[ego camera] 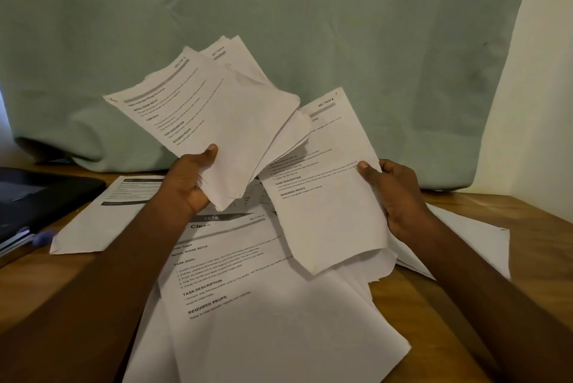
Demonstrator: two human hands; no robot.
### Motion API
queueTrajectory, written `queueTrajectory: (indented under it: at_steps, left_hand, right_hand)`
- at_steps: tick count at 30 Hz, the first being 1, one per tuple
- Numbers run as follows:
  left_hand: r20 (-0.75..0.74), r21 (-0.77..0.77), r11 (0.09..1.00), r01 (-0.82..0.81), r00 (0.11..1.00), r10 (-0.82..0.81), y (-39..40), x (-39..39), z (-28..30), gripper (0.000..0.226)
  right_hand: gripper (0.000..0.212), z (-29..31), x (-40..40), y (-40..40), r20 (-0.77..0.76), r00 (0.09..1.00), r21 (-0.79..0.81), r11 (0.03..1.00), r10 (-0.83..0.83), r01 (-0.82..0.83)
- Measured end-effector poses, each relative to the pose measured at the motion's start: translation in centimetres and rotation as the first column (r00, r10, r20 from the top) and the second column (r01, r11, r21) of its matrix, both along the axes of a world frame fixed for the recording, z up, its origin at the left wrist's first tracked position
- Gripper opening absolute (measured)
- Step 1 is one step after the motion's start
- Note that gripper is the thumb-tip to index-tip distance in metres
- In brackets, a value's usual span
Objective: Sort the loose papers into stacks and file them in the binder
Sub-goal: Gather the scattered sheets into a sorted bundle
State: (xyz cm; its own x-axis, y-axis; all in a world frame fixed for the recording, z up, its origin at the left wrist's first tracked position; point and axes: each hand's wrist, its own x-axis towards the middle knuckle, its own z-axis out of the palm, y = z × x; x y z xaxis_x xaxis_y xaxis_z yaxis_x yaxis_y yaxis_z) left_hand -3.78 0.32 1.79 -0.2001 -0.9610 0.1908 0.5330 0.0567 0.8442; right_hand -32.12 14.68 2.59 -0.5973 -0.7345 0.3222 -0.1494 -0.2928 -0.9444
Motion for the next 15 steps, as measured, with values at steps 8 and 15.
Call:
queueTrajectory:
  at_steps: [8,15]
  left_hand:
    - [0.078,0.024,0.999,-0.035,0.996,0.033,0.2,-0.4,0.4,0.012]
    - [0.195,0.006,0.999,0.037,0.98,-0.037,2.0,-4.2,-0.7,0.007]
  right_hand:
    - [0.032,-1.7,0.7,-0.6,-0.31,0.951,0.327,0.94,0.013,0.094]
    - [0.018,-2.1,0.1,-0.7,-0.528,0.842,0.247,0.927,-0.116,0.283]
